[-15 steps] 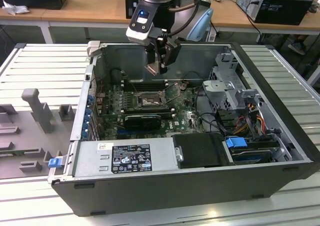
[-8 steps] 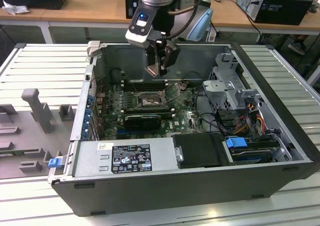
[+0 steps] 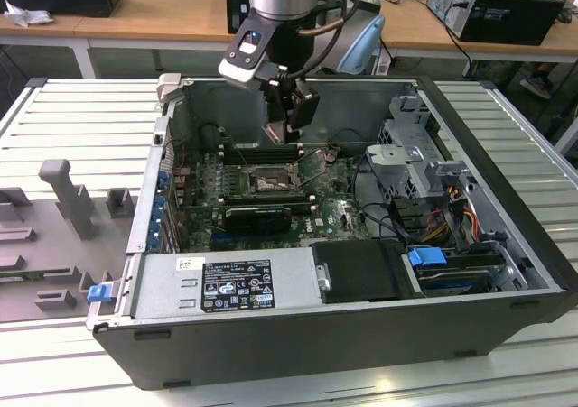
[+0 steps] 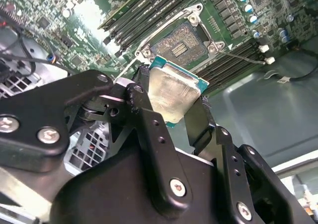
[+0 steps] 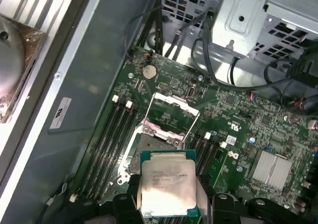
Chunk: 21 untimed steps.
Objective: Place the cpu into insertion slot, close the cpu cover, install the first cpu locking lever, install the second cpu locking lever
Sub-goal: 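Place the cpu into insertion slot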
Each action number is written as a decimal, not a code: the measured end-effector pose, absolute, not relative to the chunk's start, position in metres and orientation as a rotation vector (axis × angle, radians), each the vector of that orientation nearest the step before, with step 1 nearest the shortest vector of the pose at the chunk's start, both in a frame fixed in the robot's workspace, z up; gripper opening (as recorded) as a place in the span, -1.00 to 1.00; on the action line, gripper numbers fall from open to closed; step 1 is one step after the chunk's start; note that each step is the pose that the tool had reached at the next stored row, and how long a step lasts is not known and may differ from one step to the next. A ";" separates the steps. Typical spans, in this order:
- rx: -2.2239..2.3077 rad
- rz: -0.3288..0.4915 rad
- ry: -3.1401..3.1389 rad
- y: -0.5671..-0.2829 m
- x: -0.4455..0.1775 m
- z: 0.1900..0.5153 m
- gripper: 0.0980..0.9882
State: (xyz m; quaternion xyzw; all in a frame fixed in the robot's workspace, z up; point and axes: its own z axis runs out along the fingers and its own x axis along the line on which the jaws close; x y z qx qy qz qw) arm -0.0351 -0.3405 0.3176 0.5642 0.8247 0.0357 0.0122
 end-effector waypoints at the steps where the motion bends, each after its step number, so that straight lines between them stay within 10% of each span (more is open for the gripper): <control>1: 1.775 0.110 2.561 -0.340 -0.035 0.317 -0.03; 21: 2.196 0.079 2.222 -0.340 -0.035 0.295 -0.03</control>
